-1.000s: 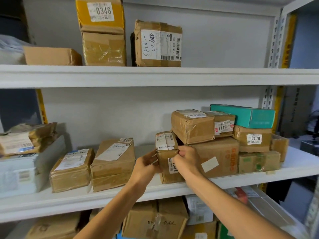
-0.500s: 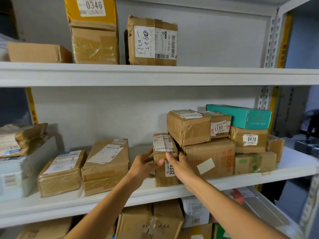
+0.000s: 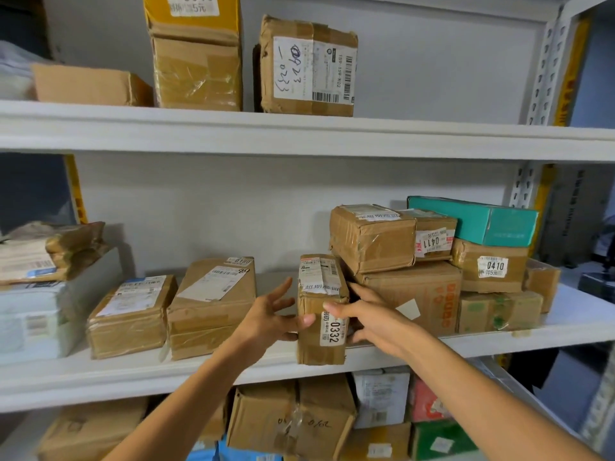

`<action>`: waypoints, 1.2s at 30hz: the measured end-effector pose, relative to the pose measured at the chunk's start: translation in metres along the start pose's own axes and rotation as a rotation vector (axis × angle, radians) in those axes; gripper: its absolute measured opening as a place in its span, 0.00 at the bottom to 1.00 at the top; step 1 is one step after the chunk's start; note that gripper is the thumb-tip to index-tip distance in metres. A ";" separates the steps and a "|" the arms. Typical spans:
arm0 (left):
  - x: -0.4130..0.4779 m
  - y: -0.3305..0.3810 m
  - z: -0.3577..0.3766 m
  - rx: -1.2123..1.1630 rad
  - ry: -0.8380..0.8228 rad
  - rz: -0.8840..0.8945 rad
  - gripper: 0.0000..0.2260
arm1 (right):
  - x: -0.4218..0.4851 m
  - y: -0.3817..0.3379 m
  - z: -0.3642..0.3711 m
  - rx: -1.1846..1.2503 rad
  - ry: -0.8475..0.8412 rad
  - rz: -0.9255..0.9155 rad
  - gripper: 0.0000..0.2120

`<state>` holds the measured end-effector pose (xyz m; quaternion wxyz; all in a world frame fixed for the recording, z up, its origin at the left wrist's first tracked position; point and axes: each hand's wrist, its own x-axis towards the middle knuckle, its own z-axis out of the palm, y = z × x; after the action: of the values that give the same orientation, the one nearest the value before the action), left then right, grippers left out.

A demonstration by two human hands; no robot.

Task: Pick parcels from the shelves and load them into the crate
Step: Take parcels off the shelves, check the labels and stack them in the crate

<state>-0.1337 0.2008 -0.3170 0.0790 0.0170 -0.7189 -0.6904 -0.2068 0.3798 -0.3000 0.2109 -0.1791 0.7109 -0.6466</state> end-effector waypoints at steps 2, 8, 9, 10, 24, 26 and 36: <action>0.001 0.008 -0.003 0.017 -0.068 -0.044 0.42 | -0.001 -0.003 0.001 0.029 -0.010 0.005 0.40; -0.020 -0.002 -0.003 0.023 -0.100 0.094 0.39 | -0.024 0.019 0.006 -0.004 0.018 -0.126 0.44; -0.025 -0.006 -0.002 0.004 -0.066 0.117 0.40 | -0.028 0.021 0.007 -0.013 0.014 -0.171 0.43; -0.030 -0.009 -0.002 -0.007 -0.032 0.143 0.41 | -0.032 0.023 0.009 -0.033 0.017 -0.213 0.43; -0.097 0.038 0.000 0.046 -0.027 0.348 0.44 | -0.097 -0.011 0.026 -0.081 0.104 -0.444 0.47; -0.105 0.047 0.007 0.027 -0.050 0.368 0.44 | -0.114 -0.019 0.024 -0.108 0.126 -0.478 0.46; -0.120 0.057 0.112 -0.043 -0.412 0.540 0.43 | -0.233 -0.010 -0.049 -0.088 0.282 -0.651 0.38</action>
<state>-0.0257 0.3301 -0.2745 0.1124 -0.3155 -0.6836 -0.6485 -0.0360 0.5427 -0.2710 -0.1145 -0.3143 0.6658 -0.6670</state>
